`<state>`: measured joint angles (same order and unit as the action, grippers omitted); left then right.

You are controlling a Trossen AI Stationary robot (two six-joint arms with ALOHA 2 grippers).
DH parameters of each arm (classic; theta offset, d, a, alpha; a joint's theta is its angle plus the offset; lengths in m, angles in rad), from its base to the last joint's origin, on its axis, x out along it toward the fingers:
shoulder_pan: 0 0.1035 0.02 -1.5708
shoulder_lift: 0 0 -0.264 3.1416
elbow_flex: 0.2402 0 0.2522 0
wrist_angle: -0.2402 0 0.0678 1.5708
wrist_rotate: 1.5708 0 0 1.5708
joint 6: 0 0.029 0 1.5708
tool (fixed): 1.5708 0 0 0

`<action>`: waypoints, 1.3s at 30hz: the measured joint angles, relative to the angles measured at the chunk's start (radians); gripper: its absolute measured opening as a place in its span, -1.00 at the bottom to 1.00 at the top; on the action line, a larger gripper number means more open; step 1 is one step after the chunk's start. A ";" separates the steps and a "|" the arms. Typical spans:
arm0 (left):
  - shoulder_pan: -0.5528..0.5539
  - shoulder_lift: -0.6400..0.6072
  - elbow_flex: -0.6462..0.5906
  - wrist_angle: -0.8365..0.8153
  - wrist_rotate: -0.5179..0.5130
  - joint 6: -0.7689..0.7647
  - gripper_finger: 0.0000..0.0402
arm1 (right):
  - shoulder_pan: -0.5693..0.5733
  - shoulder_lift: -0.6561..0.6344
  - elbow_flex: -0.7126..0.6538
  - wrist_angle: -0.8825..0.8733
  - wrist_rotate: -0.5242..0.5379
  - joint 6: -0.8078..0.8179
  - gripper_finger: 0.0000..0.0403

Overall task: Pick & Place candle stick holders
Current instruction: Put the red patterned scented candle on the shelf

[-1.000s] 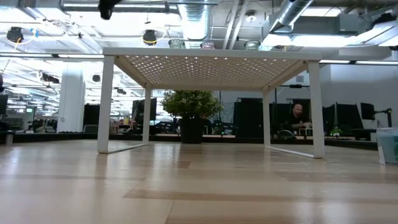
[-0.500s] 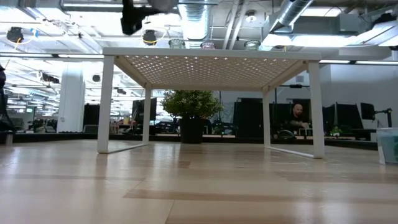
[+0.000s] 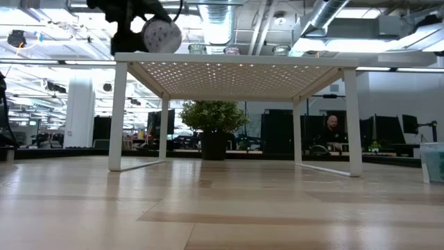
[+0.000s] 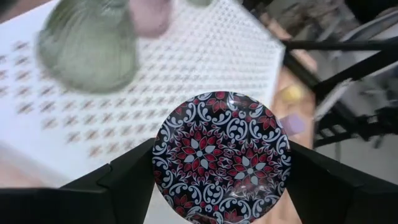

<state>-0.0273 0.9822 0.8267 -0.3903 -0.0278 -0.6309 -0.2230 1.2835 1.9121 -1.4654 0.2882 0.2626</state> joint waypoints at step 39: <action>0.000 0.091 -0.001 0.007 -0.134 0.164 0.68 | 0.000 0.000 0.000 0.001 0.000 0.017 0.09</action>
<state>-0.0271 1.0729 0.8261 -0.3834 -0.1618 -0.4673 -0.2230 1.2835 1.9121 -1.4647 0.2878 0.2794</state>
